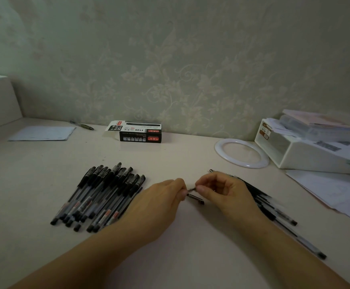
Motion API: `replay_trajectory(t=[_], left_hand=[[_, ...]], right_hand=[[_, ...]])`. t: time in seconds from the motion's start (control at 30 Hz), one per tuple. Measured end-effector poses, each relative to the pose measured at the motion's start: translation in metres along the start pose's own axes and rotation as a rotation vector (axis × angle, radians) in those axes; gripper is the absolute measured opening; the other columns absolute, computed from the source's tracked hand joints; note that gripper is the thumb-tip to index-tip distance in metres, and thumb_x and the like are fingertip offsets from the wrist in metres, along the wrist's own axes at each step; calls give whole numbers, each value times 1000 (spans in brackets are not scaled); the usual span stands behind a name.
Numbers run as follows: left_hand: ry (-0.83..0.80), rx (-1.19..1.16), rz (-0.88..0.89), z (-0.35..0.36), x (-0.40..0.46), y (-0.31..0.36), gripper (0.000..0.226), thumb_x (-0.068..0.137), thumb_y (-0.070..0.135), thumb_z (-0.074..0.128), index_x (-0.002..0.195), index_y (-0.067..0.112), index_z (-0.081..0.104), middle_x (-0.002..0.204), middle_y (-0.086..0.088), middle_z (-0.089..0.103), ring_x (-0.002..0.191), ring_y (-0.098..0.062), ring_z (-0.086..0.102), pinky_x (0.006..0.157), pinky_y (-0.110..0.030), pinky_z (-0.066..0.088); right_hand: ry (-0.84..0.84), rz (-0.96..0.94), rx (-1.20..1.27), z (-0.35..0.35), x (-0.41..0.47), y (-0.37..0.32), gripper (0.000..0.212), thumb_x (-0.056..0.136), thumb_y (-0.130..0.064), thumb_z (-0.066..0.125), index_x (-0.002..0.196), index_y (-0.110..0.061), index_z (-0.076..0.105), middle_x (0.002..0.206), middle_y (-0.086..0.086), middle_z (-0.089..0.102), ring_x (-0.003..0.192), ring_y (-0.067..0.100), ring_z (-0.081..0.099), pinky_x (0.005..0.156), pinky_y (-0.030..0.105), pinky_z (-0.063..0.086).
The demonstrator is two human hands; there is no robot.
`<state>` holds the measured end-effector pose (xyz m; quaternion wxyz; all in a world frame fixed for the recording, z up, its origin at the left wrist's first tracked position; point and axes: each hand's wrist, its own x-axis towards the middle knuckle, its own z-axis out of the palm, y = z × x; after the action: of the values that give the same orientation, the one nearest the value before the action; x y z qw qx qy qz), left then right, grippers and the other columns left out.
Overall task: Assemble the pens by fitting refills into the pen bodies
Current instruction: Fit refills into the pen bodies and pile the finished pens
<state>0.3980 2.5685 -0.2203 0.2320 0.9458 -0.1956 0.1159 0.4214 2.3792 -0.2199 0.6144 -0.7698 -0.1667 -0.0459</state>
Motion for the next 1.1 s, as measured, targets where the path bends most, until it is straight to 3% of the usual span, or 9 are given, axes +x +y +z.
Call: replay_trajectory(t=[0.1, 0.2, 0.33, 0.5, 0.57, 0.8, 0.93, 1.0, 1.1], left_hand=[[34, 5, -33, -3, 1, -4, 22, 101, 40, 31, 97, 28, 49, 87, 13, 52, 76, -9, 48, 66, -33, 44], [44, 19, -31, -3, 1, -4, 21, 101, 41, 32, 98, 28, 49, 88, 13, 51, 75, -8, 48, 65, -31, 45], [62, 7, -23, -4, 1, -6, 18, 101, 39, 32, 100, 29, 47, 91, 12, 53, 77, -10, 51, 69, -35, 48], [113, 3, -49, -5, 2, -10, 23, 103, 34, 30, 120, 41, 43, 94, 12, 54, 81, -13, 54, 69, -37, 50], [133, 0, -60, -5, 2, -11, 25, 103, 33, 31, 122, 43, 42, 95, 11, 54, 82, -14, 54, 70, -39, 51], [141, -11, -77, -4, 3, -10, 24, 102, 33, 33, 122, 42, 44, 98, 10, 57, 86, -14, 56, 71, -39, 51], [139, -11, -76, -2, 2, -9, 25, 102, 33, 34, 122, 41, 46, 99, 10, 58, 87, -14, 56, 72, -39, 50], [141, -23, -76, -3, 2, -9, 26, 102, 32, 34, 123, 40, 46, 101, 9, 59, 89, -15, 56, 74, -40, 50], [180, -74, -50, -6, 3, -7, 27, 102, 31, 34, 124, 37, 48, 99, 7, 59, 87, -15, 56, 73, -42, 50]], right_hand=[[127, -26, -67, -7, 1, -1, 13, 79, -13, 79, 84, -22, 72, 82, -4, 73, 79, 9, 69, 73, 15, 53], [87, -56, -182, -9, 0, -1, 11, 80, -19, 79, 80, -26, 71, 79, -5, 73, 76, 9, 68, 72, 17, 54], [207, -2, -61, -12, 3, 2, 11, 82, -16, 77, 80, -25, 71, 80, 1, 73, 73, 8, 67, 69, 16, 53], [317, 4, -2, -13, 3, 0, 13, 83, -17, 75, 80, -29, 72, 76, -4, 72, 69, 0, 64, 66, 10, 50], [262, -28, -48, -10, 1, -4, 16, 82, -14, 76, 79, -29, 72, 78, -6, 73, 70, 1, 65, 67, 10, 50], [-151, -301, -695, 9, -9, -2, 9, 86, -19, 72, 91, -24, 77, 82, -6, 63, 74, 6, 55, 67, 8, 36], [-147, -334, -763, 10, -8, 0, 16, 91, -20, 66, 103, -22, 76, 86, -3, 61, 80, 11, 55, 70, 9, 34], [-123, -327, -751, 11, -9, -2, 20, 90, -22, 67, 109, -23, 73, 87, -6, 61, 80, 4, 54, 72, 8, 36], [40, -273, -661, 10, -8, -6, 19, 87, -27, 71, 106, -26, 72, 85, -13, 62, 80, 1, 55, 70, 5, 38]])
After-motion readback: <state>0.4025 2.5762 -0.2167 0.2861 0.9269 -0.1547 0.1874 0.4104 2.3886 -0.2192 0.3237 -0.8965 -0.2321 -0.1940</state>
